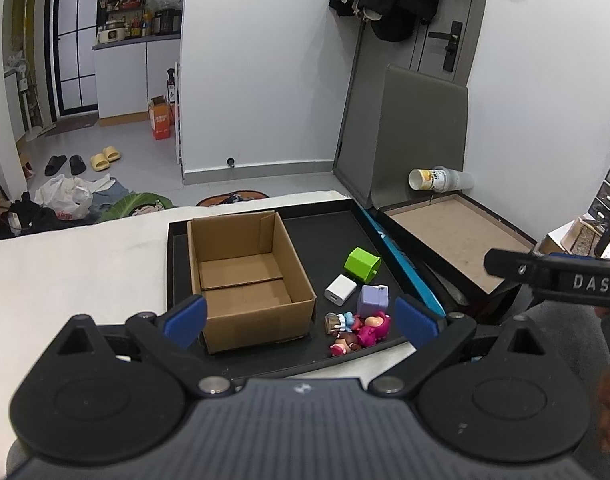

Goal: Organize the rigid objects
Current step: 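Lower the right gripper onto the lavender block and close on it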

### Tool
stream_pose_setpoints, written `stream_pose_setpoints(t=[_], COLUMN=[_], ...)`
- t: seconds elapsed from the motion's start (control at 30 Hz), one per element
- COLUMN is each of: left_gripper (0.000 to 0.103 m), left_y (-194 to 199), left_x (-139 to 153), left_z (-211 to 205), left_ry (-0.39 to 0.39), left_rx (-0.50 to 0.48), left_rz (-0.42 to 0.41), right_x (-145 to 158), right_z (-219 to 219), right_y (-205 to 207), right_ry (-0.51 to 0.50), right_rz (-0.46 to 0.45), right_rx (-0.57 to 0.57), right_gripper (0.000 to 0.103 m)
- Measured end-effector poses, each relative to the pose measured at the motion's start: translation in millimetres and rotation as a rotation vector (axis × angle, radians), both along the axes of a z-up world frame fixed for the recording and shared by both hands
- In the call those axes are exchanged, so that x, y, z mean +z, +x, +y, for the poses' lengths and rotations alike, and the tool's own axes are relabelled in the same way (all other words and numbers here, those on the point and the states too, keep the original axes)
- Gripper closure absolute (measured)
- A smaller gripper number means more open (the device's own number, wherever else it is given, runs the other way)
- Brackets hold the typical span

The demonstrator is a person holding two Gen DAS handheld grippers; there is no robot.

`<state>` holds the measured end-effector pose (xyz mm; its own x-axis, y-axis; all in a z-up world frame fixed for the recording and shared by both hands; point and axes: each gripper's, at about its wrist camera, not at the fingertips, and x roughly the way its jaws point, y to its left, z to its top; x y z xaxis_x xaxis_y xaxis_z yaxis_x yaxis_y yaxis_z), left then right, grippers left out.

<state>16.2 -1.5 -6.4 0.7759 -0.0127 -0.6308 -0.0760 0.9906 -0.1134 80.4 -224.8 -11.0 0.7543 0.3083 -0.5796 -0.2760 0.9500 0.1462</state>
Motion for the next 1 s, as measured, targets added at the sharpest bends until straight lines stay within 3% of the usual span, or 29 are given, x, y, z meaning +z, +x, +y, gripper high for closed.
stream_pose_setpoints(t=[0.43,0.63,1.0], left_gripper=[0.004,0.004,0.004], left_y=[35,50,78], left_x=[-27,-39,-67], left_z=[20,33,66], left_ry=[-0.016,-0.026,-0.083], left_rx=[0.047,0.084,0.152], left_rz=[0.071,0.107,0.157], right_x=[-12,-20,-44], right_z=[3,9,21], right_y=[30,42,77], right_ry=[0.058,0.026,0.02], right_rz=[0.026,0.018,0.126], right_rx=[0.03,0.04,0.08], right_gripper=[0.0,0.0,0.0])
